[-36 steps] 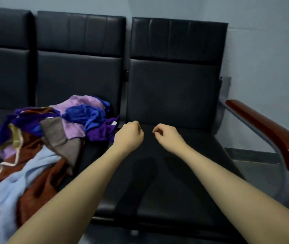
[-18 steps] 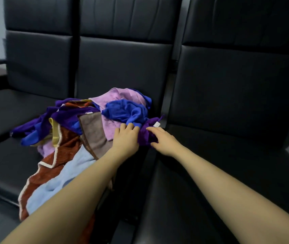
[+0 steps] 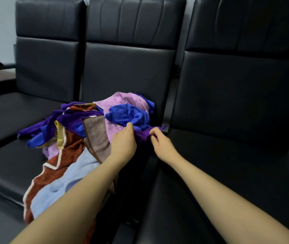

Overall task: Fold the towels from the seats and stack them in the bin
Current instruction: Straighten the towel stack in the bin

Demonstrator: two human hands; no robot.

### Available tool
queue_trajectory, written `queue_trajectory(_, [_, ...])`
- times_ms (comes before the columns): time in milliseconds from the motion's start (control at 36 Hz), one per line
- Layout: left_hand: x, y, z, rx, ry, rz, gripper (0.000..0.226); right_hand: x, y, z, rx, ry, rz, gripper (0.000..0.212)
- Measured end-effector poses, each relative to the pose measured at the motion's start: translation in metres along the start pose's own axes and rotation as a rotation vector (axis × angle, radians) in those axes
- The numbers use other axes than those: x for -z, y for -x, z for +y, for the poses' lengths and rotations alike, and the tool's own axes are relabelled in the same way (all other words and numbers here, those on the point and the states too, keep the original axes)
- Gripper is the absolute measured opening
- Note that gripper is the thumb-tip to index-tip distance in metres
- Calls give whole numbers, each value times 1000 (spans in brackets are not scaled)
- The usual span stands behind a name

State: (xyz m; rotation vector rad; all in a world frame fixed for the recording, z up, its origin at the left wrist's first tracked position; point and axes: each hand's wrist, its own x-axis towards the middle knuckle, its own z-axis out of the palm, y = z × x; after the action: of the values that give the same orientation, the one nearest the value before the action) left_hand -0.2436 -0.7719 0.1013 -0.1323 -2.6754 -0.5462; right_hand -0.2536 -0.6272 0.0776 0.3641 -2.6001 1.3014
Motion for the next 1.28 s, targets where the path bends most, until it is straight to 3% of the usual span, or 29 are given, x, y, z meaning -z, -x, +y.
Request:
queue_trajectory(139, [16, 9, 2, 28, 54, 82, 13, 1, 11, -21, -32, -185, -20, 13])
queue_trajectory(389, [41, 27, -4, -16, -248, 80, 21, 0, 32, -50, -16, -261, -52, 15])
queue_trajectory(583, [51, 47, -18, -36, -372, -189, 44, -10, 44, -48, -10, -91, -151, 9])
queue_trajectory(694, [57, 57, -22, -63, -410, -244, 42, -13, 54, -43, -79, 256, -270, 41])
queue_trajectory(778, [58, 61, -21, -104, -375, -240, 39, -16, 60, -43, -67, 258, -288, 51])
queue_trajectory(889, [60, 61, -19, -40, -255, -262, 41, -20, 61, -42, 10, 284, -269, 31])
queue_trajectory(972, [60, 58, -17, 15, -222, -223, 41, -19, 62, -42, -2, 114, -115, 11])
queue_trajectory(1028, [60, 57, -16, 29, -224, -180, 40, -15, 61, -45, -21, 37, -15, 15])
queue_trajectory(1278, [66, 51, -14, -8, 120, 183, 29, -15, 60, -51, -2, 86, -56, 16])
